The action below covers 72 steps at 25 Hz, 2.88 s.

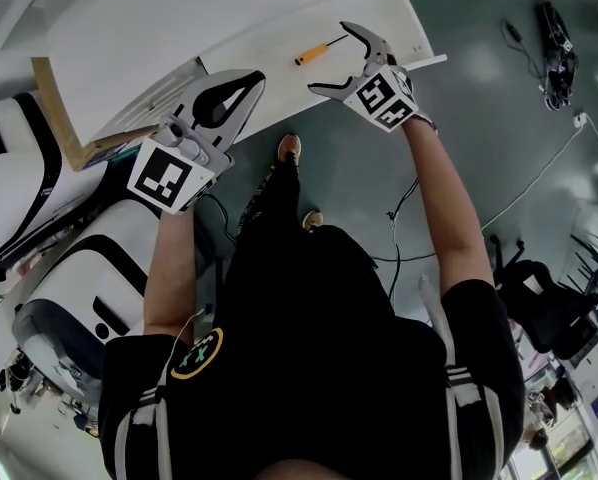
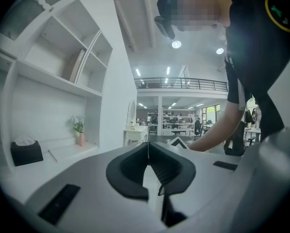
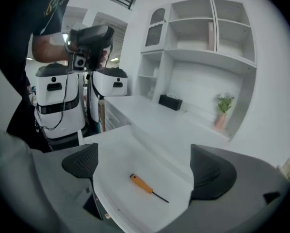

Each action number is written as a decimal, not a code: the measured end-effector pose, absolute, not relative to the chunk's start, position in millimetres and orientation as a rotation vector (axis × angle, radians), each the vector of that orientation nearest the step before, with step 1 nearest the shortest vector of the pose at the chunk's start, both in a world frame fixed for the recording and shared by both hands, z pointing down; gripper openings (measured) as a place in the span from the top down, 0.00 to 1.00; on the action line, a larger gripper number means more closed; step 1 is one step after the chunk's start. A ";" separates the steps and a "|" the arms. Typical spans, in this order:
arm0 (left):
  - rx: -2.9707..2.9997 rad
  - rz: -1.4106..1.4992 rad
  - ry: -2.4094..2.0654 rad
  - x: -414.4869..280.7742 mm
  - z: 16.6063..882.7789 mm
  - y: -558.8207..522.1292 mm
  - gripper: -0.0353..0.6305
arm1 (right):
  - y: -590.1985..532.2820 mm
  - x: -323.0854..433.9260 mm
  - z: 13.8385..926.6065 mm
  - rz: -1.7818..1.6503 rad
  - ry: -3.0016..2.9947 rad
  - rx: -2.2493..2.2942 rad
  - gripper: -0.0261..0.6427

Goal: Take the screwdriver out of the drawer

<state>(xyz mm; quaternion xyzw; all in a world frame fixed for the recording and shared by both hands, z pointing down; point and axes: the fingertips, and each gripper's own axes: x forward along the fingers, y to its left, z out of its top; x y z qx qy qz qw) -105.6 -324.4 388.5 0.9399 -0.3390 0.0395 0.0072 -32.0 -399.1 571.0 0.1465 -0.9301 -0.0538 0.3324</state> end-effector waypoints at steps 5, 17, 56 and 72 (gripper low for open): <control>2.872 0.095 -1.068 -110.5 388.8 -334.3 0.91 | -416.1 -34.0 621.2 -0.164 -2.304 0.291 0.08; 2.799 0.103 -1.098 -134.6 402.2 -348.9 0.91 | -428.2 -40.8 714.8 -0.219 -2.092 0.064 0.08; 2.766 0.214 -1.150 -143.6 423.2 -342.7 0.91 | -430.4 -35.2 812.0 -0.156 -1.842 -0.297 0.17; 2.776 0.210 -1.114 -135.9 422.1 -341.1 0.91 | -425.7 -35.8 804.2 -0.174 -1.853 -0.325 0.57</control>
